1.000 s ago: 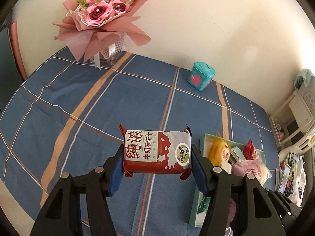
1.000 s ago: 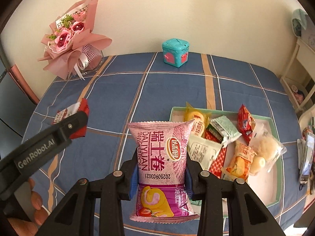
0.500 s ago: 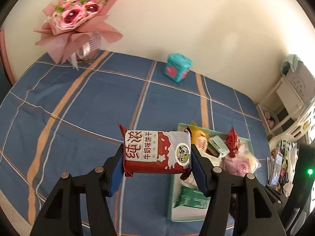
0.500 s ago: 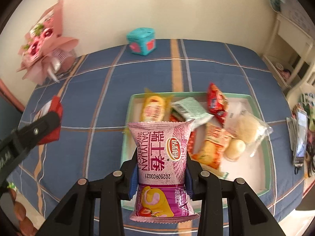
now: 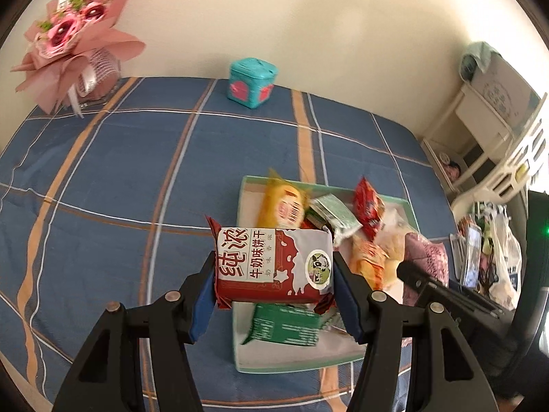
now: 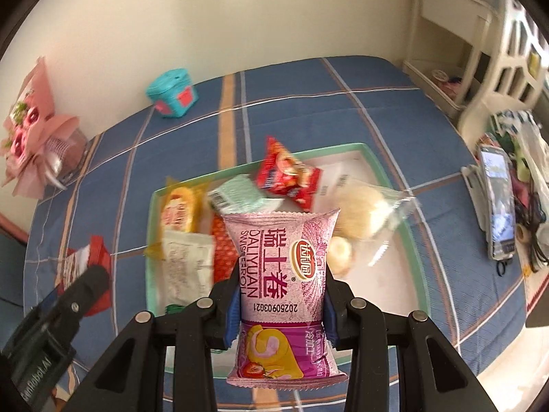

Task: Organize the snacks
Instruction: 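Carry the red box with the left tool while the right tool carries the pink packet to the tray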

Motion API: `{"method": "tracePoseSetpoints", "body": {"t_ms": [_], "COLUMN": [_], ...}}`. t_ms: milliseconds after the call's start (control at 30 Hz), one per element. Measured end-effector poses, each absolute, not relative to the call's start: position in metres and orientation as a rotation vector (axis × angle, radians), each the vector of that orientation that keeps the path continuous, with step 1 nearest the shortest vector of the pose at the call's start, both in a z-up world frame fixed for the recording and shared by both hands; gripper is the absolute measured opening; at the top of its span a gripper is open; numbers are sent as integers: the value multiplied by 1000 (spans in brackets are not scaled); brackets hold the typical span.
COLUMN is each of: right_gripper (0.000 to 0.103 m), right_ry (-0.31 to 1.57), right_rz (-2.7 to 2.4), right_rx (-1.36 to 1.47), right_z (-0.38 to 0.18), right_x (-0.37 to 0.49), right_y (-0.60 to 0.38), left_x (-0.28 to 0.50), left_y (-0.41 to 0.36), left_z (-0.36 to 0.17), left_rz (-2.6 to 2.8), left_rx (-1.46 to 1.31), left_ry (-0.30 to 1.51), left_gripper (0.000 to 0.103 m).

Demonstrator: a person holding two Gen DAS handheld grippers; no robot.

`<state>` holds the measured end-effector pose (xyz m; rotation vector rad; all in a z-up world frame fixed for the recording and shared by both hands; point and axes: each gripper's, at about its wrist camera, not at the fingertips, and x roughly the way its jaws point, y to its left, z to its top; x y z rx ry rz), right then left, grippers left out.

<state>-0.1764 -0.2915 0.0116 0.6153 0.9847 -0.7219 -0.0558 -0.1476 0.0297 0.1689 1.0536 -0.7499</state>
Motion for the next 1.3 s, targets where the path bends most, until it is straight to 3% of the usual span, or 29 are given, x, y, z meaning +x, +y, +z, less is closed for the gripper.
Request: {"method": "tracePoseSetpoints", "body": {"t_ms": [1300], "right_gripper": [42], "right_ry": [1140], "right_rz": [-729], "right_rx": [702], "right_z": [-51], "right_x": [-183], "right_y": [-316], "left_x": [-86], "left_y": [-202], "left_z": [-31], "left_rz": [-806], "left_rx": [384], "left_ry": [1136], "left_gripper": [63]}}
